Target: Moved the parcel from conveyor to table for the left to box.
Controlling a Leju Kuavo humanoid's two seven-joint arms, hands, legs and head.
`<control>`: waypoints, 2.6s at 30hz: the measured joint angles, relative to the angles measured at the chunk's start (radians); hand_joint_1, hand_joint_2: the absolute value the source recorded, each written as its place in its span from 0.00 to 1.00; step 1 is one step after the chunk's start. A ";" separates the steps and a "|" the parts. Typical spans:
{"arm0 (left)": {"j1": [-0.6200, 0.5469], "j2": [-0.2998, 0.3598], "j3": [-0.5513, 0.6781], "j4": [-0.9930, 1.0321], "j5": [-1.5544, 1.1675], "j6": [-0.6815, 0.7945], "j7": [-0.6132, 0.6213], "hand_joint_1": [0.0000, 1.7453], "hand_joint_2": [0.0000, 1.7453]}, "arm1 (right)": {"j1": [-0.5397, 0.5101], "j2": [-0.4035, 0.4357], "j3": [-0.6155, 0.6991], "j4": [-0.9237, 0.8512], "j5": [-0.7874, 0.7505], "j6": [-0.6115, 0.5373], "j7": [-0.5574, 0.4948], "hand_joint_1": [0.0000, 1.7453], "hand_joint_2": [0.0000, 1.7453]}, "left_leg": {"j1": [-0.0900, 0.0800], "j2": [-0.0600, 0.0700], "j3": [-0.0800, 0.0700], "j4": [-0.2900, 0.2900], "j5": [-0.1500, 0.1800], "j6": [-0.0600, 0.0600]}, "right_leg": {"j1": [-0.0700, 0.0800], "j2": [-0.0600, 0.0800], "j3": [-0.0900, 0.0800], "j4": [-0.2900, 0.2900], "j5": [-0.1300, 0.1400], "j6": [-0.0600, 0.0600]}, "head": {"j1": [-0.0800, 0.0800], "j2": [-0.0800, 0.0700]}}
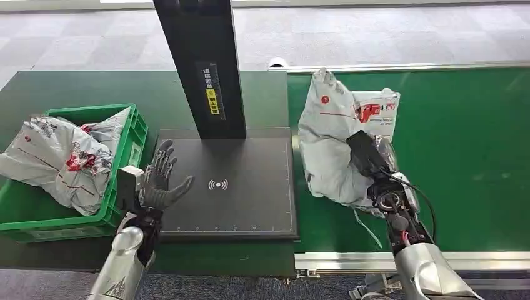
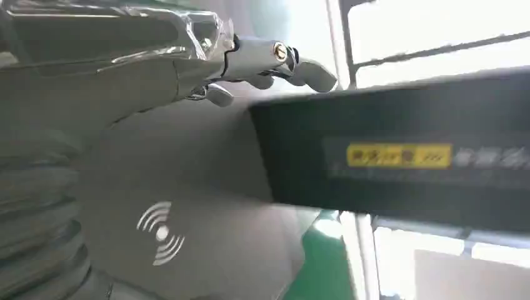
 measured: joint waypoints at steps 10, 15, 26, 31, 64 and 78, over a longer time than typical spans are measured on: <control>0.052 -0.035 0.033 -0.213 0.083 0.193 -0.175 0.00 1.00 | 0.136 0.089 -0.178 -0.415 -0.154 -0.289 -0.314 1.00 1.00 | 0.000 0.001 0.000 0.000 0.000 0.000 | 0.000 0.001 0.000 0.000 0.000 0.000 | 0.000 0.000; 0.055 -0.055 0.044 -0.303 0.100 0.253 -0.217 0.00 1.00 | 0.161 0.106 -0.158 -0.510 -0.129 -0.311 -0.374 1.00 1.00 | 0.000 0.001 0.001 0.000 0.000 0.000 | 0.000 0.001 0.000 0.000 0.000 0.000 | 0.000 0.000; 0.071 -0.105 0.071 -0.464 0.059 0.275 -0.221 0.00 1.00 | 0.172 0.109 0.188 -0.494 0.170 0.134 -0.142 1.00 1.00 | 0.000 0.002 0.000 -0.001 0.000 0.000 | 0.000 0.001 0.000 0.000 0.000 0.000 | 0.000 0.000; 0.083 -0.110 0.084 -0.484 0.057 0.281 -0.221 0.00 1.00 | 0.136 0.112 0.349 -0.345 0.270 0.222 -0.067 1.00 1.00 | 0.000 0.002 0.000 0.000 0.000 0.000 | 0.000 0.001 0.000 0.000 0.000 0.000 | 0.000 0.000; 0.099 -0.127 0.089 -0.496 0.035 0.290 -0.221 0.00 1.00 | 0.076 0.167 0.536 -0.141 0.401 -0.042 -0.142 0.00 1.00 | 0.000 0.002 0.001 0.000 0.000 0.000 | 0.000 0.001 0.000 0.000 0.000 0.000 | 0.000 0.000; 0.039 -0.130 0.036 -0.427 0.038 0.289 -0.221 0.00 1.00 | 0.033 0.242 0.537 -0.030 0.319 -0.150 -0.279 0.00 1.00 | 0.000 0.002 0.001 0.000 0.000 0.000 | 0.000 0.001 0.000 0.000 0.000 0.000 | 0.000 0.000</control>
